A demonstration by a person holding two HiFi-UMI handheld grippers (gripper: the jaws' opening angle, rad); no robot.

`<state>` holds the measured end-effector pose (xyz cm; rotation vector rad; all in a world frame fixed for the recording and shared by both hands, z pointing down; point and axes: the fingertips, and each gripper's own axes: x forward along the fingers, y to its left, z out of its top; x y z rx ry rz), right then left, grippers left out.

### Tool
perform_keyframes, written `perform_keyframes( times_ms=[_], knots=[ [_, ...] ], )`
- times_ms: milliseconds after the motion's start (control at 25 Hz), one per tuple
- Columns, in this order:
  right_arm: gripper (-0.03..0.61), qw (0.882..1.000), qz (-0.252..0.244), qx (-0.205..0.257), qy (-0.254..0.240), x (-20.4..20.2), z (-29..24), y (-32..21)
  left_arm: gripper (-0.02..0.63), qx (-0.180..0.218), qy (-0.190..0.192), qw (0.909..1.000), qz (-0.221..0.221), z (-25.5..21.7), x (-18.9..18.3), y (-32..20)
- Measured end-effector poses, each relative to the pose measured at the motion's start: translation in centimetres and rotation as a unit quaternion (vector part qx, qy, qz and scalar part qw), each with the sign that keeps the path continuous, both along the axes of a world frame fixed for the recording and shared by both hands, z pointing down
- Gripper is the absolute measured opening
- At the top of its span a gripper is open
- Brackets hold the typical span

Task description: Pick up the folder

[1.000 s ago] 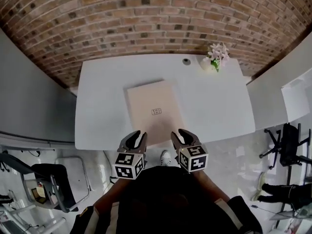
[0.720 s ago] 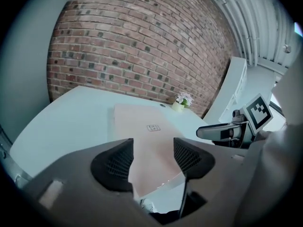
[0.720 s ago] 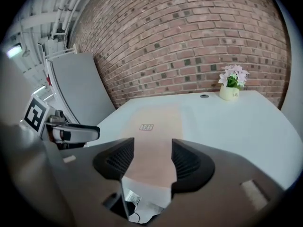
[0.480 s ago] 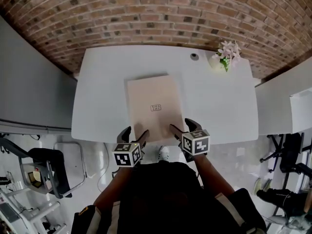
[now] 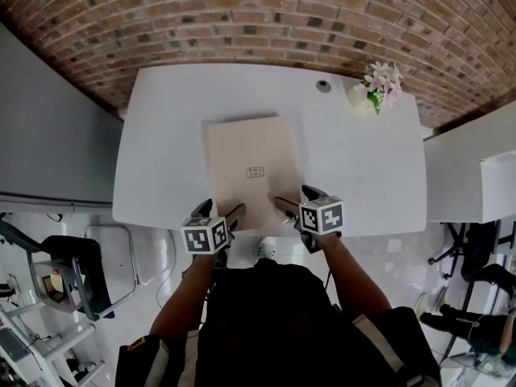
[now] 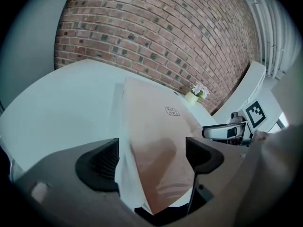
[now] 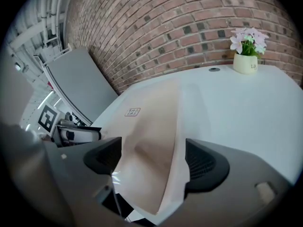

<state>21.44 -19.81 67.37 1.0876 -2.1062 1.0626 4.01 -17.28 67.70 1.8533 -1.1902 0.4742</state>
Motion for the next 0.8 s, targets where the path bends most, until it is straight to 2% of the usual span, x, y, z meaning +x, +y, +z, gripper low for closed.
perform_keyframes(
  times_ms=[360, 480, 520, 800],
  knots=[
    [0.420, 1.000, -0.004, -0.011, -0.009, 0.1, 1.8, -0.4, 0.445, -0.032, 0.010, 0.9993, 0.016, 2.0, 0.7, -0.1],
    [0.384, 1.000, -0.007, -0.011, -0.021, -0.3, 1.7, -0.2, 0.443, -0.037, 0.030, 0.9988, 0.014, 2.2, 1.3, -0.2],
    [0.364, 1.000, -0.007, -0.012, -0.024, -0.5, 1.7, -0.1, 0.443, -0.037, 0.033, 0.9987, 0.009, 2.2, 1.3, -0.3],
    [0.360, 1.000, 0.007, -0.010, -0.017, -0.3, 1.5, -0.2, 0.442, -0.021, 0.018, 0.9995, 0.017, 2.2, 1.5, -1.0]
  ],
)
